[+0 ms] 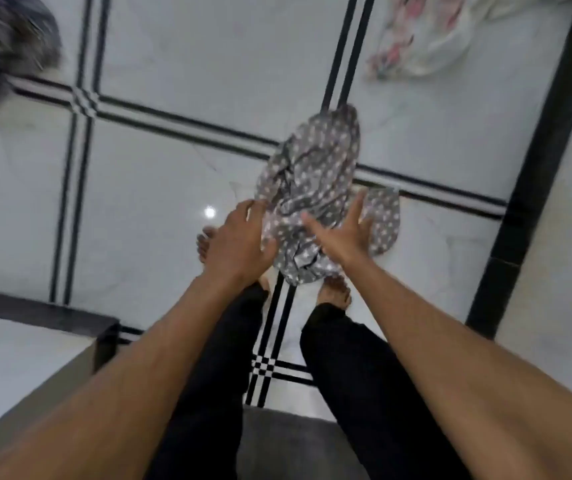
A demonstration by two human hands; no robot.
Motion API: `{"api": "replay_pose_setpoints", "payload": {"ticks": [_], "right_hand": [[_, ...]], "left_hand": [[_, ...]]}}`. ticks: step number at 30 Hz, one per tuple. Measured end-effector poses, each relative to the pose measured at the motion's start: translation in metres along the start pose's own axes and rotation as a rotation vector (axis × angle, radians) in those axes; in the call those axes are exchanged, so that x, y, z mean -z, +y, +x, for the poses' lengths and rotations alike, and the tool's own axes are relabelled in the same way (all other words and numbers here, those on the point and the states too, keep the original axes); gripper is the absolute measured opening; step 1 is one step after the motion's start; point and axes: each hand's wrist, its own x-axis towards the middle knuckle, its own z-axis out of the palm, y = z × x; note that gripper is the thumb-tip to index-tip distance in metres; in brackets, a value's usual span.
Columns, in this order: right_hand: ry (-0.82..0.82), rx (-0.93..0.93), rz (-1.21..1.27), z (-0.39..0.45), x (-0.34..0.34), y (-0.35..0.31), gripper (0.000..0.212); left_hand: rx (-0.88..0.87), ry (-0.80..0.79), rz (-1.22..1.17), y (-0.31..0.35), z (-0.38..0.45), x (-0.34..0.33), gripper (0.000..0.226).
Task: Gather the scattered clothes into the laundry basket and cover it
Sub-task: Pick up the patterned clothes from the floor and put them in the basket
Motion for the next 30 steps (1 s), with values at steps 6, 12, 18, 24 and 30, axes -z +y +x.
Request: {"api": "replay_pose_setpoints", "payload": {"ticks": [6, 12, 18, 24, 30], "right_hand": [[0.35, -0.378, 0.444, 0.149, -0.104, -0.021, 0.133], [0.263, -0.154, 0.478, 0.121, -0.121, -0.094, 0.05], [0.108, 0.089, 0.47, -0.052, -0.086, -0.244, 0.042], [0.041, 0.199, 0.427, -0.145, -0.078, -0.39, 0.039], [-0.011, 0.257, 0.283, -0.112, -0.123, -0.511, 0.053]], "left_hand": [[0.172, -0.069, -0.122, -0.098, 0.062, -0.083, 0.068], [0.239, -0.066, -0.385, -0.137, 0.049, -0.03, 0.079], [0.421, 0.109, -0.597, -0.146, -0.009, 0.144, 0.073], [0.407, 0.285, -0.668, -0.177, -0.014, 0.312, 0.065], [0.499, 0.325, -0.628, -0.258, 0.057, 0.405, 0.062]]}}
